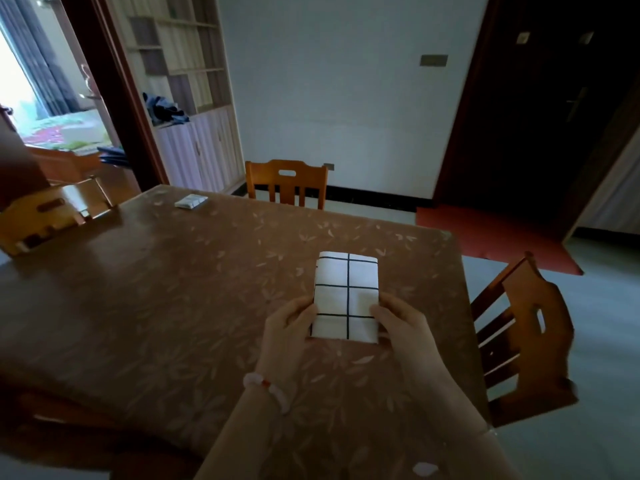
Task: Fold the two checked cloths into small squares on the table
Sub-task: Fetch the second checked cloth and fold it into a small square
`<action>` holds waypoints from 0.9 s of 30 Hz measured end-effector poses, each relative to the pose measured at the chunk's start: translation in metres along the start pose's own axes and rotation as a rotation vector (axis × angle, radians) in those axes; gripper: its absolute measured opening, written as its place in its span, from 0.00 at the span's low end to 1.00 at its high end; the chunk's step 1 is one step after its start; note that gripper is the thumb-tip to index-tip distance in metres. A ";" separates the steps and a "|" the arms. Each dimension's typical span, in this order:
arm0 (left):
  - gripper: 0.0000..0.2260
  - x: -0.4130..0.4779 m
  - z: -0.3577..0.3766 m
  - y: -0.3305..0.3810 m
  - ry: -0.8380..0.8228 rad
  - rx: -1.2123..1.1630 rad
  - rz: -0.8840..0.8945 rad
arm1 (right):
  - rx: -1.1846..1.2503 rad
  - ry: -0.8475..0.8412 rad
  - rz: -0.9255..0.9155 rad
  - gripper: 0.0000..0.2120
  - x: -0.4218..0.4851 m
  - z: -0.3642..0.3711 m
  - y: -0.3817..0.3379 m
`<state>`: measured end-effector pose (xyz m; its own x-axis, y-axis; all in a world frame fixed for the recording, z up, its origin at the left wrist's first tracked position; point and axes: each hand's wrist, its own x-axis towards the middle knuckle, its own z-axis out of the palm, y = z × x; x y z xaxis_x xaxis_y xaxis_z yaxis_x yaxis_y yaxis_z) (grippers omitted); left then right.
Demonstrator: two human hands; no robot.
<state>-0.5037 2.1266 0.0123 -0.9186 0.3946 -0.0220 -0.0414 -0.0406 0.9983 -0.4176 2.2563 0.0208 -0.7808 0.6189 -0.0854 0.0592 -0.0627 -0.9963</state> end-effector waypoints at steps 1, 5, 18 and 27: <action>0.06 0.001 0.000 -0.001 -0.005 -0.010 -0.003 | -0.008 0.000 0.010 0.09 0.003 0.001 0.002; 0.09 0.007 0.004 -0.004 0.030 -0.054 -0.056 | -0.008 -0.025 0.048 0.08 0.016 -0.001 0.007; 0.07 0.028 0.067 -0.020 0.304 -0.031 -0.085 | -0.062 -0.285 0.087 0.13 0.097 -0.043 0.014; 0.07 0.030 0.092 -0.020 0.355 -0.044 -0.072 | -0.065 -0.316 0.077 0.15 0.109 -0.064 0.008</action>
<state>-0.4945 2.2236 -0.0039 -0.9916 0.0547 -0.1174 -0.1210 -0.0664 0.9904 -0.4625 2.3736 0.0026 -0.9263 0.3402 -0.1623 0.1568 -0.0438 -0.9867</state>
